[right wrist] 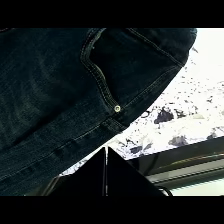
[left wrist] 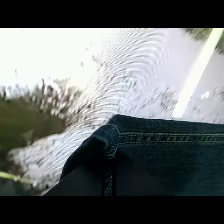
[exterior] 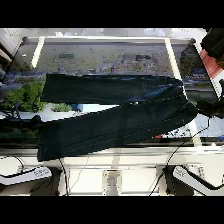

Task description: Fold the clothes and pants, and hang the long-sleeved shirts on hangers.

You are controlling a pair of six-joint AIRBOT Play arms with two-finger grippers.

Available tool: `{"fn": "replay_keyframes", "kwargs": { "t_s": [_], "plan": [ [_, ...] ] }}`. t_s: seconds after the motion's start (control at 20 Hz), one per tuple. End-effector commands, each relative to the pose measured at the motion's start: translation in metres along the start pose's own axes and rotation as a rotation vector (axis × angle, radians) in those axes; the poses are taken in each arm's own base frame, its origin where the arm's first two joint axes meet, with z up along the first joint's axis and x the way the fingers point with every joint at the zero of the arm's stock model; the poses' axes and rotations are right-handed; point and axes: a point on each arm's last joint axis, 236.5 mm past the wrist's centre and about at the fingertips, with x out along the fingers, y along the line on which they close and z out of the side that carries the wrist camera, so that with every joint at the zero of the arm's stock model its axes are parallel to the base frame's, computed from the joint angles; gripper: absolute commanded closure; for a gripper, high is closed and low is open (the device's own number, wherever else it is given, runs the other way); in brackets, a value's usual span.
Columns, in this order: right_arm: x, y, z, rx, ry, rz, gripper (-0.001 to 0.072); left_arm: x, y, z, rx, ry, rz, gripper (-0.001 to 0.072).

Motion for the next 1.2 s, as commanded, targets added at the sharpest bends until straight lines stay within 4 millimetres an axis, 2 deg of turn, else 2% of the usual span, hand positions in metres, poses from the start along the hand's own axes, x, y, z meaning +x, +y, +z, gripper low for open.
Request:
{"fn": "replay_keyframes", "kwargs": {
  "t_s": [0.0,0.15,0.2,0.25,0.35,0.4,0.45,0.5,0.55,0.6,0.75,0.85,1.0,1.1,1.15],
  "plan": [
    [0.000,0.001,0.003,0.003,-0.012,0.004,0.0689,-0.029,-0.016,0.053,0.065,-0.150,0.005,0.0681],
    [0.000,-0.001,0.010,0.003,-0.042,-0.003,0.0688,-0.098,-0.035,0.127,0.175,-0.457,0.112,0.0681],
    [-0.001,-0.002,0.013,0.004,-0.054,-0.006,0.0689,-0.121,-0.041,0.147,0.192,-0.559,0.145,0.0681],
    [-0.001,-0.002,0.015,0.004,-0.063,-0.008,0.0688,-0.135,-0.046,0.158,0.204,-0.619,0.162,0.0680],
    [-0.001,-0.003,0.018,0.005,-0.076,-0.011,0.0688,-0.141,-0.054,0.163,0.225,-0.635,0.159,0.0679],
    [-0.001,-0.003,0.018,0.004,-0.079,-0.012,0.0686,-0.137,-0.057,0.161,0.233,-0.618,0.152,0.0655],
    [-0.001,-0.004,0.018,0.003,-0.078,-0.015,0.0651,-0.134,-0.059,0.157,0.235,-0.598,0.142,0.0514],
    [0.000,-0.006,0.018,0.000,-0.075,-0.023,0.0536,-0.131,-0.060,0.152,0.236,-0.574,0.131,0.0399],
    [0.001,-0.009,0.017,-0.005,-0.073,-0.037,0.0395,-0.129,-0.059,0.146,0.232,-0.550,0.121,0.0399],
    [0.003,-0.011,0.017,-0.018,-0.075,-0.044,0.0365,-0.126,-0.058,0.140,0.230,-0.520,0.113,0.0399],
    [0.021,-0.009,0.009,-0.103,-0.066,-0.031,0.0365,-0.118,-0.040,0.112,0.237,-0.392,0.133,0.0399],
    [0.044,-0.009,-0.006,-0.151,-0.016,-0.015,0.0365,-0.109,-0.012,0.079,0.230,-0.234,0.198,0.0399],
    [0.074,-0.012,-0.024,-0.132,0.073,0.007,0.0348,-0.098,0.032,0.027,0.127,0.010,0.284,0.0400],
    [0.089,-0.013,-0.031,-0.093,0.122,0.016,0.0139,-0.089,0.037,0.001,0.085,0.132,0.249,0.0400],
    [0.095,-0.014,-0.034,-0.079,0.142,0.021,0.0137,-0.085,0.037,-0.008,0.072,0.175,0.231,0.0399]
  ]
}}
